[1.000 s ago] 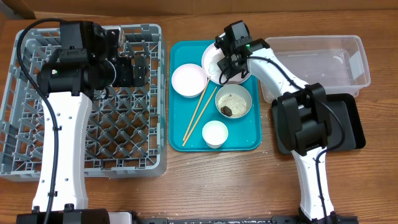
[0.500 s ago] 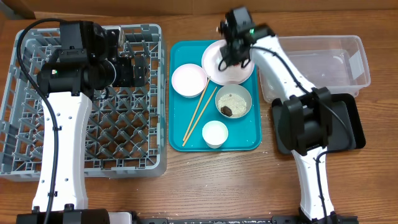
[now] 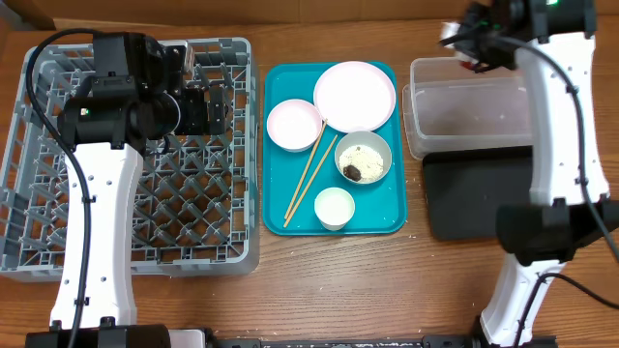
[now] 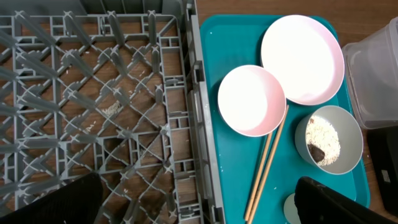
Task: Sort waste into correct bins and load items into the dishwasher
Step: 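Grasp wrapper and tissue with right gripper, drop into clear bin, then move right gripper to the grey rice bowl and grasp its rim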
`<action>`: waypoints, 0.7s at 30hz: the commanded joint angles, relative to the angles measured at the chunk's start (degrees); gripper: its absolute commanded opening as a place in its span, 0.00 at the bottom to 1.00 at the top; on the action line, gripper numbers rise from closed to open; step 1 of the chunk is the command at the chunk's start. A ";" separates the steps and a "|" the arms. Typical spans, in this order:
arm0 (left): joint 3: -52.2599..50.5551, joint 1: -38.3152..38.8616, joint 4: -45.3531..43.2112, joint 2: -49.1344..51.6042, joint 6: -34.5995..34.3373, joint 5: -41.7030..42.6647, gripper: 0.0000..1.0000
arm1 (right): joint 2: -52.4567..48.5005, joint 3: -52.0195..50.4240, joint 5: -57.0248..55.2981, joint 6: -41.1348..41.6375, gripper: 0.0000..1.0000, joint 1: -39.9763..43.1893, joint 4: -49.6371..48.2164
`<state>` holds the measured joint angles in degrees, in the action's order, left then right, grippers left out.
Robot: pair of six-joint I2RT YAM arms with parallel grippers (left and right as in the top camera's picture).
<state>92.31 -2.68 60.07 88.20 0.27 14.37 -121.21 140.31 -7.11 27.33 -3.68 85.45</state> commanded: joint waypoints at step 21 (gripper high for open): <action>1.49 -0.15 -0.37 0.20 0.98 0.26 1.00 | 3.19 -14.16 14.49 -2.29 0.65 4.85 -8.48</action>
<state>92.31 -2.68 60.07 88.20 0.27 14.37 -124.29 121.84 2.72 26.52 1.74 75.68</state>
